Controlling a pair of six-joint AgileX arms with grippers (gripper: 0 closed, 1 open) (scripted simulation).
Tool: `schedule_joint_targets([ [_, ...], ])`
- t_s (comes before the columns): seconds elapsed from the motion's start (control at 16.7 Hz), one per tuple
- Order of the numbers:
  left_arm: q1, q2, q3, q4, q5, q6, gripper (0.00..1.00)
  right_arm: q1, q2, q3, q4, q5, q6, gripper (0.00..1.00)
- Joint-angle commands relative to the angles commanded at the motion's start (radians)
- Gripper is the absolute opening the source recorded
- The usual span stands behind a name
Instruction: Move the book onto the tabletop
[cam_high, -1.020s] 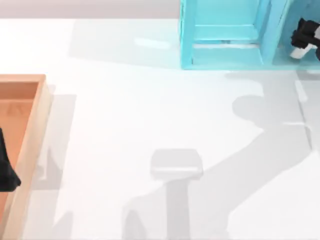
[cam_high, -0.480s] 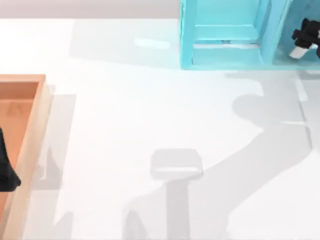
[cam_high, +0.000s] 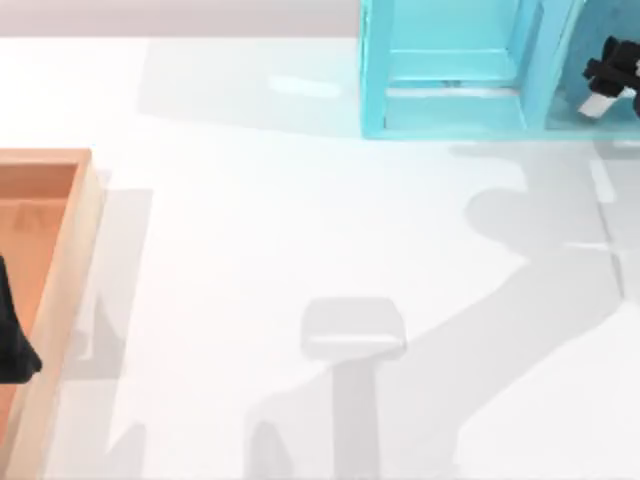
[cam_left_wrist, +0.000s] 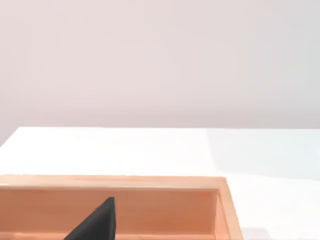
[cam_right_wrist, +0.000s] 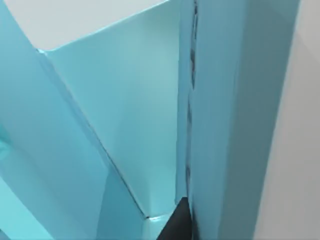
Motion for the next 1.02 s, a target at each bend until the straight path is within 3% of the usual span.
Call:
schedule_joint_targets([
  [0.3,0.0,0.0,0.0,0.0,0.0,0.0,1.0,-0.014,-0.158,-0.075,-0.092,0.003,0.001,0.0],
  [1.02,0.0,0.0,0.0,0.0,0.0,0.0,1.0,-0.029,-1.009,-0.439,-0.543,-0.038,-0.003,0.0],
])
